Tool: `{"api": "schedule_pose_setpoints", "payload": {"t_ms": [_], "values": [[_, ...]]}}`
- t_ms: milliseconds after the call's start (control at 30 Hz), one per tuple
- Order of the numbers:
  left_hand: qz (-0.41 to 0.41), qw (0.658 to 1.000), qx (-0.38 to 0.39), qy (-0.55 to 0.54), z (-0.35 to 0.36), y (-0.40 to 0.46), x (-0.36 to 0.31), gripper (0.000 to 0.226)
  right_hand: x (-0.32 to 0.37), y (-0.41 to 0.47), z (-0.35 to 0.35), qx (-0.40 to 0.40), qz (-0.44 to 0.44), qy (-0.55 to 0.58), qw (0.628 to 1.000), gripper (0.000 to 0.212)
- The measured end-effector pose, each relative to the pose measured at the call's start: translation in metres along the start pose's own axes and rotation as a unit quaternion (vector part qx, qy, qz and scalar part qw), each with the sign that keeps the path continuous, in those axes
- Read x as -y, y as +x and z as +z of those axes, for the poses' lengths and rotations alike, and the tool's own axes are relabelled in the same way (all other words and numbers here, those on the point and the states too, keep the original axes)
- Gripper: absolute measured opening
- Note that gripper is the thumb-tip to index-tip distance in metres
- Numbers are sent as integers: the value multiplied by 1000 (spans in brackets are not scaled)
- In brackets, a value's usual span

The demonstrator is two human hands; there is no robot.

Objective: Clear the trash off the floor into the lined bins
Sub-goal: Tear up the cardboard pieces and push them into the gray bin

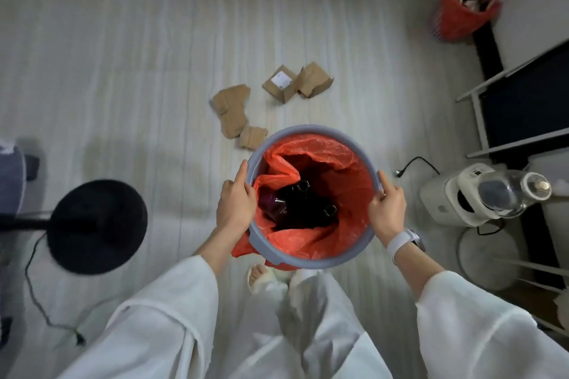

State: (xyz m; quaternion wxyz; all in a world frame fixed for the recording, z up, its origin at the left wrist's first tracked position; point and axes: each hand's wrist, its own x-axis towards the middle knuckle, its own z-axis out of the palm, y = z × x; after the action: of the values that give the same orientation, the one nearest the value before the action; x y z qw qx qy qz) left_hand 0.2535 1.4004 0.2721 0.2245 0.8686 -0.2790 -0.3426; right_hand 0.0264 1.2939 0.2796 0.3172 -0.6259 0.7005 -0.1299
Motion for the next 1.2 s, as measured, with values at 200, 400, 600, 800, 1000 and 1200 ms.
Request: {"api": "schedule_pose_setpoints", "payload": {"t_ms": [200,400,600,800,1000,1200], "values": [[27,999,33,-2,28,135,-69,52,26,119,20,-42,39,31,998,52],[11,995,84,-60,89,255,-128,59,20,262,54,-21,86,34,995,57],[-32,992,118,-35,180,382,-145,61,-26,392,112,36,122,18,992,60],[-50,991,123,-28,251,469,-140,61,-67,473,164,58,115,3,992,58],[-82,990,117,-19,283,492,-136,62,-85,498,186,101,154,19,983,65],[-65,983,160,55,285,496,-137,69,-87,503,198,94,157,6,983,71]]}}
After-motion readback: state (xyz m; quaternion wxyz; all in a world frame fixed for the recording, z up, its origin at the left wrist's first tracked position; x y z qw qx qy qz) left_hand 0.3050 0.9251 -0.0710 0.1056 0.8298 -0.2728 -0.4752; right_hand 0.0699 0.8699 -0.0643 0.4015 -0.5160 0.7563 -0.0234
